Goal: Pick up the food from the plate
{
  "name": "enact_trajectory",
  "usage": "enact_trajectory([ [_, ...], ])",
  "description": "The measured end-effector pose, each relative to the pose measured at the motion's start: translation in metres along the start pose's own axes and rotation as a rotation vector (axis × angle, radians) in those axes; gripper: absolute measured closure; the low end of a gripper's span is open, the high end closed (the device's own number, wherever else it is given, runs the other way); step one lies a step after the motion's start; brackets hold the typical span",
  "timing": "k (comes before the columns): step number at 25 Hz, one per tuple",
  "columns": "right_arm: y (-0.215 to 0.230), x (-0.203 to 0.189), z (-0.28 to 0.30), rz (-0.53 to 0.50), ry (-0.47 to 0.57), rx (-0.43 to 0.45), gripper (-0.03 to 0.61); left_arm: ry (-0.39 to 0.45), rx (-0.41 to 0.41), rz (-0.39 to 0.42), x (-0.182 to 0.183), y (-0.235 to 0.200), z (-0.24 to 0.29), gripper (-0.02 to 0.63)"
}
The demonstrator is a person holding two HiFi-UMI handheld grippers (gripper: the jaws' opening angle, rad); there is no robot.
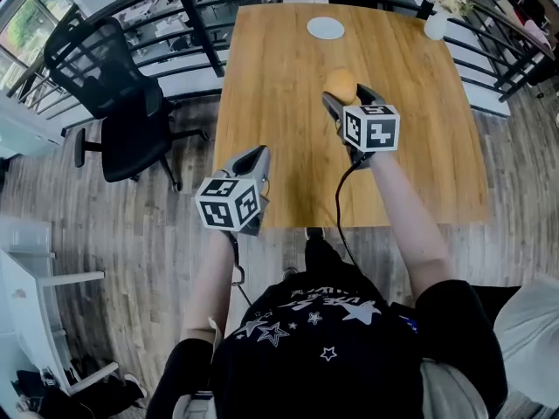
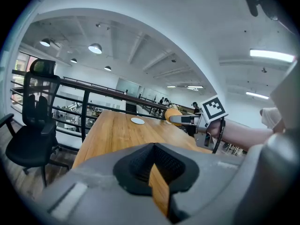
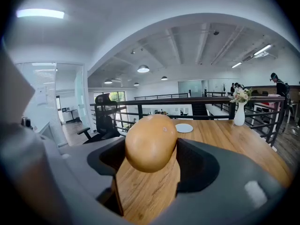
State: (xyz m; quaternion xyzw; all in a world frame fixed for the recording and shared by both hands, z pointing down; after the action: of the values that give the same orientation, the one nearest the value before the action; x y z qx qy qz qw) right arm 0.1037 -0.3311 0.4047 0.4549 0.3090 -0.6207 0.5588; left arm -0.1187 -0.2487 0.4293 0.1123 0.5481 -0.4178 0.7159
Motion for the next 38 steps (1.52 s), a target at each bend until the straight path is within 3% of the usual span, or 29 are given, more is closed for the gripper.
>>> enact_trajectory([
  [15, -0.049, -0.08, -0.125, 0.06, 0.0, -0.066, 0.239, -0.017, -0.079, 0.001, -0.056, 0.05, -0.078, 0.614],
  [22, -0.039, -0.112, -0.172, 0.104, -0.006, -0.112, 0.239, -0.028, -0.106, 0.009, -0.075, 0.075, -0.09, 0.614],
  [30, -0.023, -0.132, -0.202, 0.108, -0.005, -0.058, 0.239, -0.026, -0.08, 0.017, -0.087, 0.109, -0.083, 0.614],
  [38, -0.006, -0.149, -0.24, 0.105, 0.014, -0.066, 0.239, -0.032, -0.073, 0.027, -0.101, 0.159, -0.088, 0.614],
])
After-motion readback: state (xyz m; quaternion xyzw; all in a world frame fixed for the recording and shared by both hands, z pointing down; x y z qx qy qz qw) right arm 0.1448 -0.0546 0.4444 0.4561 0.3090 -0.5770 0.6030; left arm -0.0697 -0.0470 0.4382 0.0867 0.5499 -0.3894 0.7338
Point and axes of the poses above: the fingertips, and each gripper's own axes: z forward along the fingers, y to its right, x out of its top, the point moved 3 cm from there along -z, backward along the fingers, and after that the axes turned 1 degree about z, right-handed, at the moved point
